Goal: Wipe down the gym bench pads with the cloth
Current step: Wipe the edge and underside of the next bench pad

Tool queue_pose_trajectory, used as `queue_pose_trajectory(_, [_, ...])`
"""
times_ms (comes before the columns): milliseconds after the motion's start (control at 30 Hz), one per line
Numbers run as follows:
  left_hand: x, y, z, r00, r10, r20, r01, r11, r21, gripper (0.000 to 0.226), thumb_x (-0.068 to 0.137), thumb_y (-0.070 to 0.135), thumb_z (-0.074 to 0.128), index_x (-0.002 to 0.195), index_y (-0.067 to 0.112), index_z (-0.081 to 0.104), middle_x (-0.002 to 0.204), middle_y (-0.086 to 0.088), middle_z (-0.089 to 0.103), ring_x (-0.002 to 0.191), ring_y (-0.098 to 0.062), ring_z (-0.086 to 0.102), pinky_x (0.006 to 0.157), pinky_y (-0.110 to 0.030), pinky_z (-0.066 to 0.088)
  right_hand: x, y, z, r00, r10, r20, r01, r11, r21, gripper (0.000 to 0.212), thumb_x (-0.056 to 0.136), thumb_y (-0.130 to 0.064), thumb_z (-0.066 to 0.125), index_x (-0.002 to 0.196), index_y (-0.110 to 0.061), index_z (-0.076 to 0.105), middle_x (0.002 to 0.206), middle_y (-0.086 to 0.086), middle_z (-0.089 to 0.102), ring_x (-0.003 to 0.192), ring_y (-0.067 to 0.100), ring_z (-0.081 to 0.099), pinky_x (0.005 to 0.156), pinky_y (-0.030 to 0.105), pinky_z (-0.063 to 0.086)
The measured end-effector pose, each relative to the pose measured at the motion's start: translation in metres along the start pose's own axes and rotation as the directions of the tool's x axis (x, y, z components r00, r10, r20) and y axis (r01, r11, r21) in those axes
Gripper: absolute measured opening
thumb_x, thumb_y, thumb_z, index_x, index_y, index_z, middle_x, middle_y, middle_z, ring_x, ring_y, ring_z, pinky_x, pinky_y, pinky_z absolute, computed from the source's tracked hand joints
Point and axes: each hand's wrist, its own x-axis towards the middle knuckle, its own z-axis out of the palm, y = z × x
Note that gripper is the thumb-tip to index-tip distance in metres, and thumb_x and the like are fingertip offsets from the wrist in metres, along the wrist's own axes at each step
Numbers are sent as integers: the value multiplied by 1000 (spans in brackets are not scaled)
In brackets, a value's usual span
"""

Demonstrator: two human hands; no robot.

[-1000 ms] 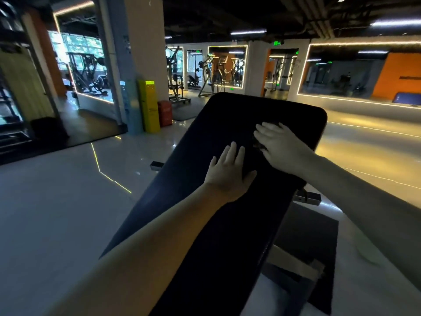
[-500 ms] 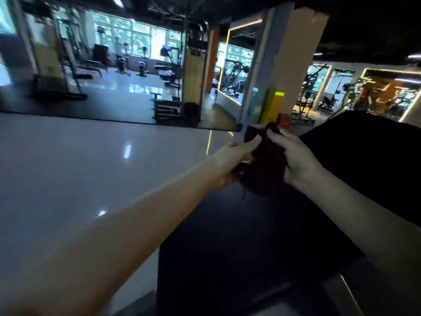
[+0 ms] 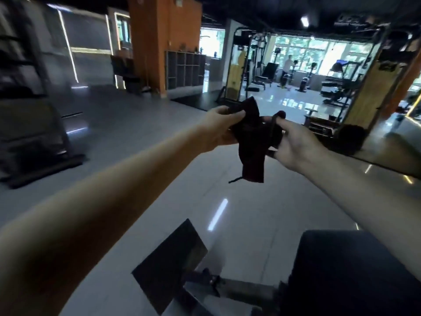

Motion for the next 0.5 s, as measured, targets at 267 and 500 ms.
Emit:
queue_pose_trajectory(267, [-43, 29, -195, 953, 79, -293, -50, 993, 105, 16, 100, 14, 56, 115, 9, 57, 109, -15, 69, 98, -27, 71, 75, -35, 61, 57, 25, 184, 932, 228, 284, -220, 974, -59, 48, 70, -9, 40, 116, -6, 55, 104, 15, 64, 99, 34, 64, 89, 51, 48])
queue_pose_trajectory(500, [-67, 61, -367, 869, 176, -463, -74, 970, 230, 16, 99, 4, 54, 109, 16, 53, 102, -14, 63, 81, -22, 70, 67, -36, 61, 126, 44, 357, 795, 213, 568, 0, 937, -350, 8, 85, -24, 66, 87, -18, 63, 78, 0, 61, 76, 15, 61, 68, 32, 48])
